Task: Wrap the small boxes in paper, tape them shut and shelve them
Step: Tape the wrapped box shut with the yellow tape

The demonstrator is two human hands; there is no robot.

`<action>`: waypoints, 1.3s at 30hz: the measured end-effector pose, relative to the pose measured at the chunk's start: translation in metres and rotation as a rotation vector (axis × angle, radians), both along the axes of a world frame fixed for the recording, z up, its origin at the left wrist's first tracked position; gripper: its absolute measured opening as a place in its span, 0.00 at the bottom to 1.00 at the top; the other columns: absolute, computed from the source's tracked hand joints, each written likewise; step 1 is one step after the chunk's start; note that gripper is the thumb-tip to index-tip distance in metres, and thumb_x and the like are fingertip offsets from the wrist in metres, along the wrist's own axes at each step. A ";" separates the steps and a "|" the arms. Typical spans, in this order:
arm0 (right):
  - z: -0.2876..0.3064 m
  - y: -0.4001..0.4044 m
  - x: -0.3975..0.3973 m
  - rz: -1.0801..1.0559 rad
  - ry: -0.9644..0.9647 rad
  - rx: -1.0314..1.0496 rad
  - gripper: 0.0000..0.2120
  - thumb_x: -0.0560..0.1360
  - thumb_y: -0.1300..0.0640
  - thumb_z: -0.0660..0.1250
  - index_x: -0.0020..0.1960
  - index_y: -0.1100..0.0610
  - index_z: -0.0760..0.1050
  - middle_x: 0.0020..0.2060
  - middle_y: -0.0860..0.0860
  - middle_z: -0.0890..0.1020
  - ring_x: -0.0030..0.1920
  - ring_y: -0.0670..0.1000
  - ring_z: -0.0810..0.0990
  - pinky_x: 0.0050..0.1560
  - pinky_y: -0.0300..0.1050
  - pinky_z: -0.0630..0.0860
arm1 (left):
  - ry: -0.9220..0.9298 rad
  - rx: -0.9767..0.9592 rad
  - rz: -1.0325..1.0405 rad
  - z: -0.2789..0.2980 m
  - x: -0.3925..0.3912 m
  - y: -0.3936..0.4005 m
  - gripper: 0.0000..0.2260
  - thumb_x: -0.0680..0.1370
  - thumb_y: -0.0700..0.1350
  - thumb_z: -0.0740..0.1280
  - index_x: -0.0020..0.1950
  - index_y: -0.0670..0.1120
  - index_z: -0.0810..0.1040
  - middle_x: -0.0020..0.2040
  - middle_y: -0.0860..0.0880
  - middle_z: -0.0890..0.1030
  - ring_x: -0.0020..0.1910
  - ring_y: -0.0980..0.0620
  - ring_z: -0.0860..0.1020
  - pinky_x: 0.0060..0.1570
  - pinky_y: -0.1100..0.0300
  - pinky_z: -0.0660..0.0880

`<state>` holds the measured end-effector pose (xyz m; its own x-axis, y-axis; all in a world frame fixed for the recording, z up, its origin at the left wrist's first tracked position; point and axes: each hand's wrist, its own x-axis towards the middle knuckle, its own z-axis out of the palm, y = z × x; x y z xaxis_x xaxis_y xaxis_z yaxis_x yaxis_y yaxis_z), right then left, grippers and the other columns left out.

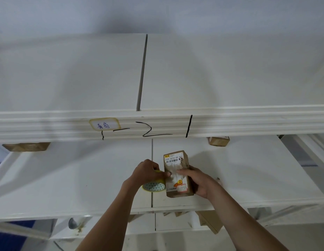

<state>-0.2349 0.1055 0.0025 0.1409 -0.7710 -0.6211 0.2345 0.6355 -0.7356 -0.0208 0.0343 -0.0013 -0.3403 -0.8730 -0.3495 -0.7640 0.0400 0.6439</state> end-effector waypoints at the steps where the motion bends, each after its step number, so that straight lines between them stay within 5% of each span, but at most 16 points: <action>1: 0.000 0.000 0.001 -0.011 0.027 0.010 0.22 0.75 0.58 0.73 0.68 0.58 0.75 0.55 0.60 0.85 0.56 0.62 0.84 0.63 0.64 0.77 | 0.005 0.007 0.016 -0.003 0.000 0.001 0.24 0.65 0.68 0.75 0.33 0.48 0.78 0.34 0.50 0.80 0.38 0.51 0.80 0.39 0.58 0.76; 6: -0.001 0.001 0.012 -0.024 0.109 0.006 0.22 0.73 0.54 0.76 0.64 0.56 0.76 0.52 0.57 0.86 0.53 0.59 0.86 0.59 0.58 0.80 | -0.030 -0.023 0.032 -0.007 -0.003 0.001 0.25 0.65 0.69 0.75 0.34 0.47 0.78 0.33 0.49 0.80 0.36 0.51 0.79 0.36 0.58 0.74; 12: 0.002 0.002 0.015 -0.080 0.176 -0.007 0.20 0.71 0.61 0.78 0.61 0.60 0.80 0.47 0.58 0.87 0.46 0.57 0.87 0.43 0.49 0.83 | -0.033 0.014 0.014 -0.007 -0.002 0.001 0.28 0.65 0.69 0.75 0.37 0.43 0.80 0.34 0.49 0.79 0.34 0.54 0.77 0.36 0.60 0.73; 23: 0.007 0.004 -0.008 -0.068 0.155 -0.047 0.21 0.71 0.60 0.78 0.62 0.60 0.79 0.50 0.59 0.87 0.49 0.58 0.87 0.49 0.51 0.83 | 0.258 0.164 -0.014 0.010 0.020 0.000 0.10 0.74 0.52 0.75 0.36 0.49 0.83 0.35 0.53 0.80 0.38 0.56 0.77 0.38 0.65 0.73; 28: 0.007 0.005 -0.008 -0.046 0.122 -0.065 0.22 0.70 0.61 0.78 0.63 0.59 0.79 0.51 0.58 0.87 0.51 0.59 0.87 0.51 0.53 0.82 | 0.205 0.123 0.011 0.012 0.021 -0.006 0.13 0.71 0.56 0.77 0.31 0.51 0.82 0.34 0.52 0.80 0.37 0.56 0.78 0.39 0.62 0.75; 32: 0.008 0.007 -0.015 -0.054 0.087 -0.091 0.24 0.70 0.59 0.78 0.65 0.58 0.78 0.53 0.59 0.86 0.53 0.60 0.86 0.55 0.56 0.81 | -0.037 -0.038 0.010 0.008 0.016 -0.007 0.17 0.69 0.60 0.77 0.32 0.51 0.77 0.33 0.53 0.78 0.35 0.56 0.77 0.37 0.63 0.73; 39: 0.012 0.012 -0.013 -0.069 0.017 -0.123 0.26 0.68 0.59 0.77 0.65 0.60 0.78 0.55 0.61 0.85 0.55 0.61 0.85 0.54 0.55 0.81 | -0.029 0.017 0.035 0.004 0.011 -0.002 0.19 0.68 0.64 0.76 0.35 0.49 0.80 0.38 0.51 0.81 0.39 0.53 0.80 0.38 0.62 0.76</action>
<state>-0.2481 0.1171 0.0148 0.0754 -0.8487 -0.5234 0.2612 0.5234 -0.8111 -0.0095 0.0320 0.0025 -0.2990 -0.8780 -0.3738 -0.7829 0.0017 0.6222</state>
